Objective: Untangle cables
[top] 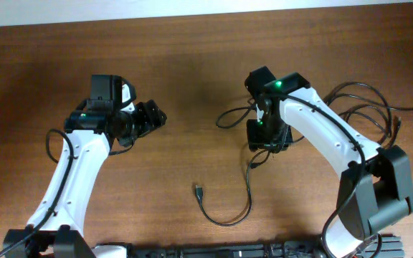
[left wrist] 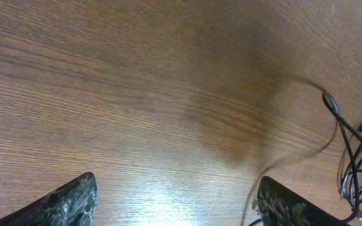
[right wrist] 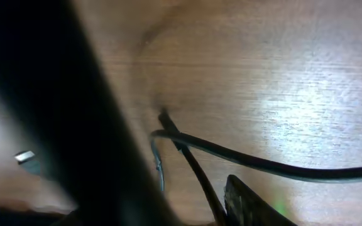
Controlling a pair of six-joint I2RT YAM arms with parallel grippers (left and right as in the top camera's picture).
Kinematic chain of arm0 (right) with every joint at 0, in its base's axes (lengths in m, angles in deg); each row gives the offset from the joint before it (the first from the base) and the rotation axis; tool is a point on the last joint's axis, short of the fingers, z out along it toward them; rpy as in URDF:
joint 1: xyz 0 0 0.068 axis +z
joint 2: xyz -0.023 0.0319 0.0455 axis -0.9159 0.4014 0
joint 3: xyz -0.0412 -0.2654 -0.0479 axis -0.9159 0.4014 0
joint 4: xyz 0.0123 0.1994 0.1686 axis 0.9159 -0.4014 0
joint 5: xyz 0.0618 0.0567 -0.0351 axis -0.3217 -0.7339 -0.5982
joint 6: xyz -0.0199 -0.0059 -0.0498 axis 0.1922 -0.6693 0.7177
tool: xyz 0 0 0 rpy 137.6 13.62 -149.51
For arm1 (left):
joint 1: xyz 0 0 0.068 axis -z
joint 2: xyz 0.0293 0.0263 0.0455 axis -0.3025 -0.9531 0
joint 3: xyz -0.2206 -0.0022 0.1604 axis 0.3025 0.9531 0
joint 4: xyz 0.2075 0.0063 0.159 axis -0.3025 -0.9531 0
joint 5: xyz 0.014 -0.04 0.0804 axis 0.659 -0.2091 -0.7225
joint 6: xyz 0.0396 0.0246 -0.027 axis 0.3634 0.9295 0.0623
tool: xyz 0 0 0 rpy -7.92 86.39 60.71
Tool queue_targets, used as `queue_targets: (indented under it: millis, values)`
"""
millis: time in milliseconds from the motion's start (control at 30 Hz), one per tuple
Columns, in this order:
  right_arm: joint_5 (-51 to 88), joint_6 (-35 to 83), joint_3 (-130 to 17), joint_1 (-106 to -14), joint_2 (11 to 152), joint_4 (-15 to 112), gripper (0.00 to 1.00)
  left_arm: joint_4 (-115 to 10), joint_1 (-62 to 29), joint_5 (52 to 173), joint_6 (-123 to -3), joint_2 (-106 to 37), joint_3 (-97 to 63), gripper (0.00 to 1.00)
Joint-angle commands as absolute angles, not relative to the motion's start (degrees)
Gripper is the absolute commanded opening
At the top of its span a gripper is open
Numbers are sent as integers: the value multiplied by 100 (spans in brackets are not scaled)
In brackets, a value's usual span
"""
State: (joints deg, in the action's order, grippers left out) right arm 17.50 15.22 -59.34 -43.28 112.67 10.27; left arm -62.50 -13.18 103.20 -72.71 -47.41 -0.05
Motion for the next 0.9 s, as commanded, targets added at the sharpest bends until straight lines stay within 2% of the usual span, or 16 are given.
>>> queue_targets:
  millis: [0,200,433,567,600,667,867]
  values:
    - [1807,1343,-5525,-4293,11285,1172,48,-6267,-1327,10280,-7172,-4634,-13,82]
    - [1988,967,-5160,-4293,11285,2118,48,-6269,-1327,10283,-7172,-4634,-13,82]
    - [2561,-536,-4470,-4293,11285,3261,47,-6311,-1327,10280,-7172,-4634,-13,82]
    - [2561,-611,-4295,-4293,11285,4057,31,-6311,-1327,10280,-7172,-4634,-13,82]
    - [2561,-611,-4269,-4293,11285,4192,30,-6311,-1327,10280,-7172,-4634,-13,82]
    - [2558,-624,-4240,-4293,11285,4271,17,-6311,-1327,10280,-7172,-4634,-13,82]
    - [2259,-794,-4183,-4293,11285,4273,4,-6311,-1327,10280,-7170,-4634,-13,82]
